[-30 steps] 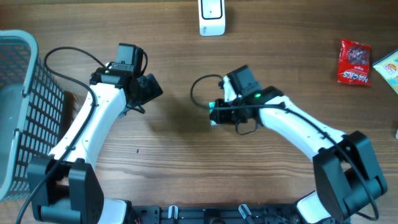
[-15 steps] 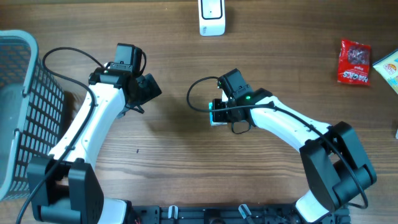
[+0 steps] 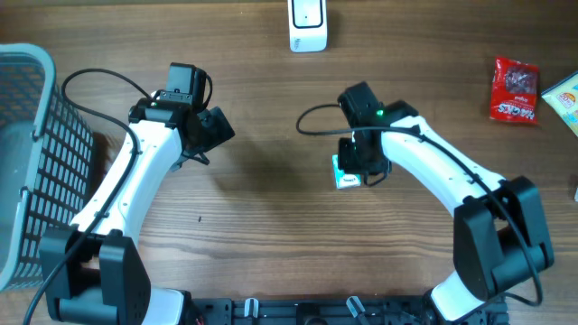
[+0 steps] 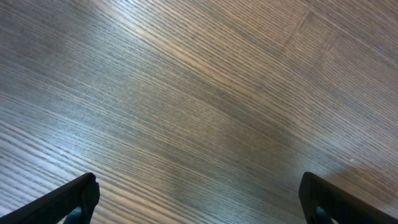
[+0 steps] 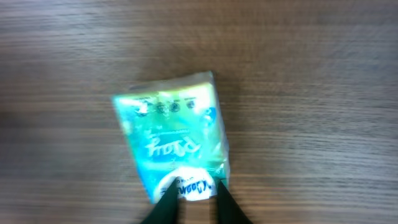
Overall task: Scan the item barcode
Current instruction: 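Grasp the green tissue pack with the right gripper and lift it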
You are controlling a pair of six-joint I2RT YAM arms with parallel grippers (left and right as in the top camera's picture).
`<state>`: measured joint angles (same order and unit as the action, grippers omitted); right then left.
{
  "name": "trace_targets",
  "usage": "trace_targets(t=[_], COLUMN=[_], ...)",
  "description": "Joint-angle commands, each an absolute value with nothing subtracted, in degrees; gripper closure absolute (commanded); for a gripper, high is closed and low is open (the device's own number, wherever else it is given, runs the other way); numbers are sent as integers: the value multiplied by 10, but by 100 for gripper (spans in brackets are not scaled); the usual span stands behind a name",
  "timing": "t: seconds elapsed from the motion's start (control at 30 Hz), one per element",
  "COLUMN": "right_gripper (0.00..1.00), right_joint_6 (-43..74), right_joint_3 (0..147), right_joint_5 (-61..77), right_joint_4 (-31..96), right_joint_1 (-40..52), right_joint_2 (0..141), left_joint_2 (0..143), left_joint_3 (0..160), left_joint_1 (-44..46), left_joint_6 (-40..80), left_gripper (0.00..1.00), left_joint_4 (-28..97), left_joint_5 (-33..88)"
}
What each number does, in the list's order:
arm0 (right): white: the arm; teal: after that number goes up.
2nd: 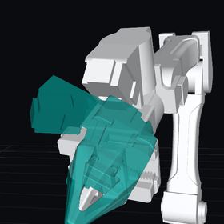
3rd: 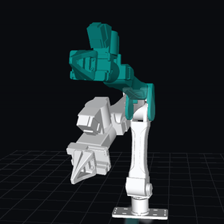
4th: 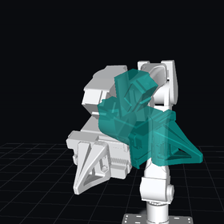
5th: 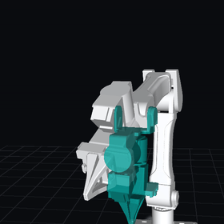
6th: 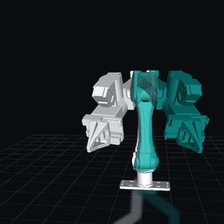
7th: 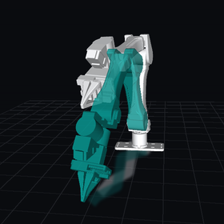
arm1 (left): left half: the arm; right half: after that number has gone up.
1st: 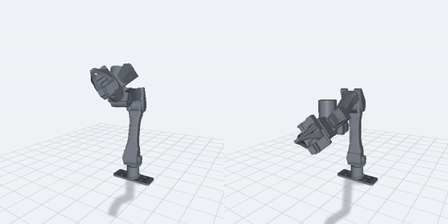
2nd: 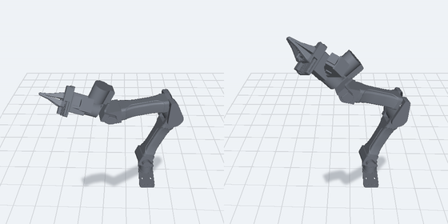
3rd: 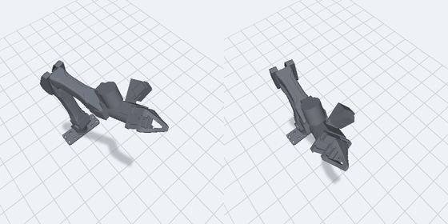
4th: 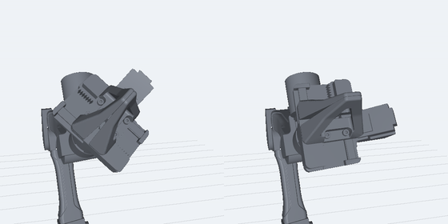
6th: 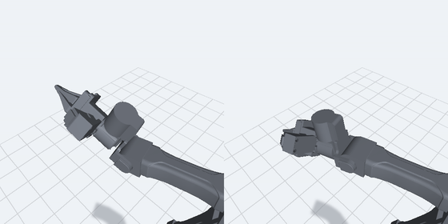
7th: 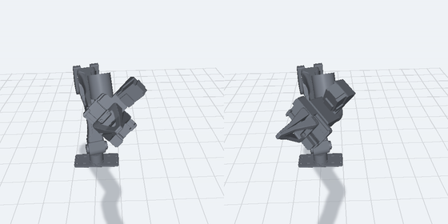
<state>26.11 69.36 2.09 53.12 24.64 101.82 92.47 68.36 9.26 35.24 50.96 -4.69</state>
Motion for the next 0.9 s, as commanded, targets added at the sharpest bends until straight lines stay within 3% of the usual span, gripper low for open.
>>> trace_targets(t=[0.0,0.03,0.13,0.17,0.37,0.57,0.7,0.87], right_gripper=[53,50,23,20,13,27,29,44], right_joint_6=[197,172,146,146,186,195,156,103], right_joint_3=[728,726,707,698,650,627,627,620], right_joint_5=[47,67,60,60,22,9,116,206], right_joint_4=[545,543,528,521,477,452,430,427], right_joint_1=[247,247,247,247,247,246,208,138], right_joint_2=[1024,1026,1027,1028,1028,1028,1028,1028], left_joint_2=[928,928,928,928,928,928,928,928], left_joint_3=[681,681,681,681,681,681,681,681], left_joint_1=[90,90,90,90,90,90,90,90], left_joint_6=[352,352,352,352,352,352,352,352], left_gripper=[0,0,0,0,0,0,0,0], left_joint_4=[508,509,508,509,509,508,509,509], left_joint_5=[-55,-55,-55,-55,-55,-55,-55,-55])
